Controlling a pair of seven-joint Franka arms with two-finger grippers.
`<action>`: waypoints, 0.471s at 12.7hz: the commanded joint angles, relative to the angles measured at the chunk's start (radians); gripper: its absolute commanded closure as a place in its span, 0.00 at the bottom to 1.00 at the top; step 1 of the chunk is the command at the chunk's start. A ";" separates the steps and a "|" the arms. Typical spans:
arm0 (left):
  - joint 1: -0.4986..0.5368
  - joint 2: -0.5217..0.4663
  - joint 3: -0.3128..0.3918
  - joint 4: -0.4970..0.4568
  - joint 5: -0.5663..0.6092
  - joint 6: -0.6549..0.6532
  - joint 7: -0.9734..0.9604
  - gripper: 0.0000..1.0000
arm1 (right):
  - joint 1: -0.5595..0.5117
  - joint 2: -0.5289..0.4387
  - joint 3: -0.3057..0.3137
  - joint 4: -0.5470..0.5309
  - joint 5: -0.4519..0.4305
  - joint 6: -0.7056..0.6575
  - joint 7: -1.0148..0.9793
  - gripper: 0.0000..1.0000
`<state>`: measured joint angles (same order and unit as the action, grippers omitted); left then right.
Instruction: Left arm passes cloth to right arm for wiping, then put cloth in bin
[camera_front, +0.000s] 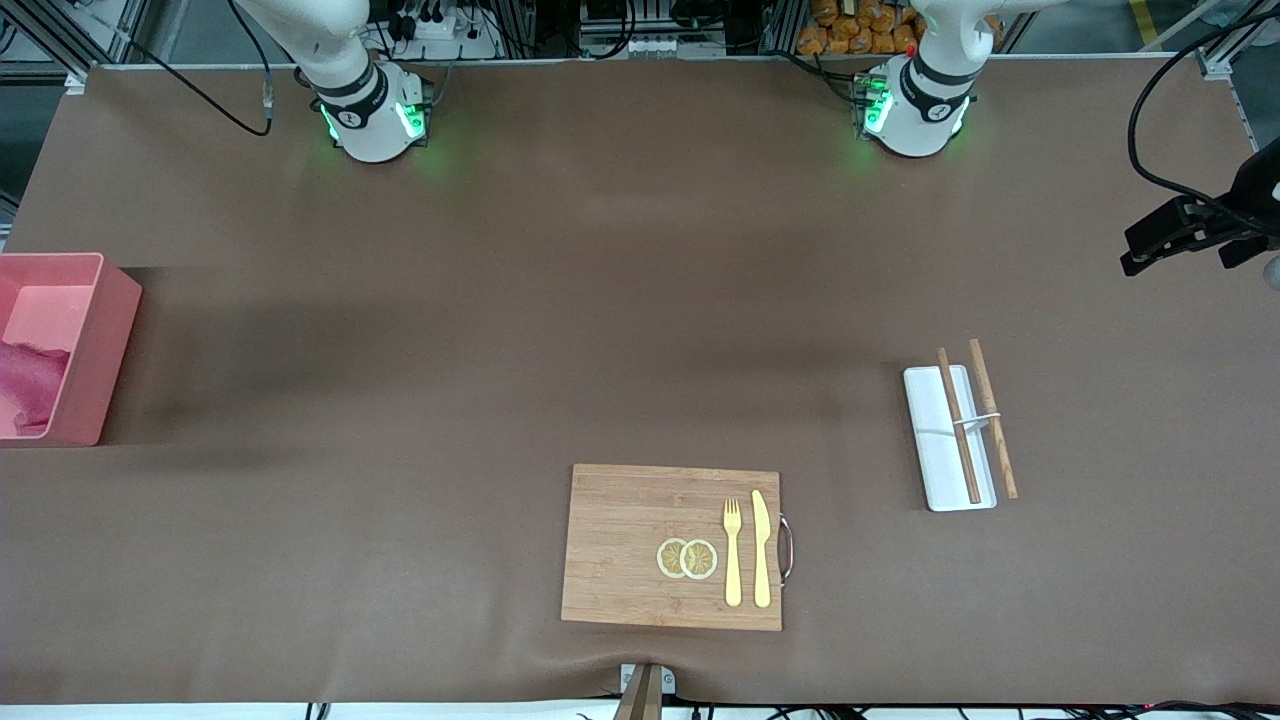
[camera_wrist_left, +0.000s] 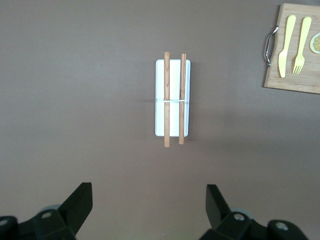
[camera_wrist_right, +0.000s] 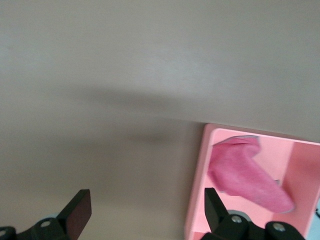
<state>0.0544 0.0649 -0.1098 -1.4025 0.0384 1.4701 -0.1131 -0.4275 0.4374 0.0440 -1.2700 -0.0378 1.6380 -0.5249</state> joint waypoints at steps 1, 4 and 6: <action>0.005 -0.022 -0.004 -0.007 -0.017 -0.007 0.021 0.00 | 0.111 -0.107 -0.007 -0.081 0.015 -0.064 0.187 0.00; 0.004 -0.022 -0.008 -0.009 -0.017 -0.008 0.020 0.00 | 0.219 -0.170 -0.006 -0.084 0.016 -0.144 0.345 0.00; 0.001 -0.022 -0.010 -0.009 -0.017 -0.008 0.020 0.00 | 0.251 -0.216 -0.003 -0.084 0.022 -0.205 0.419 0.00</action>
<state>0.0526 0.0638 -0.1168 -1.4024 0.0381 1.4695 -0.1131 -0.1910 0.2926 0.0489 -1.3047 -0.0347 1.4621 -0.1601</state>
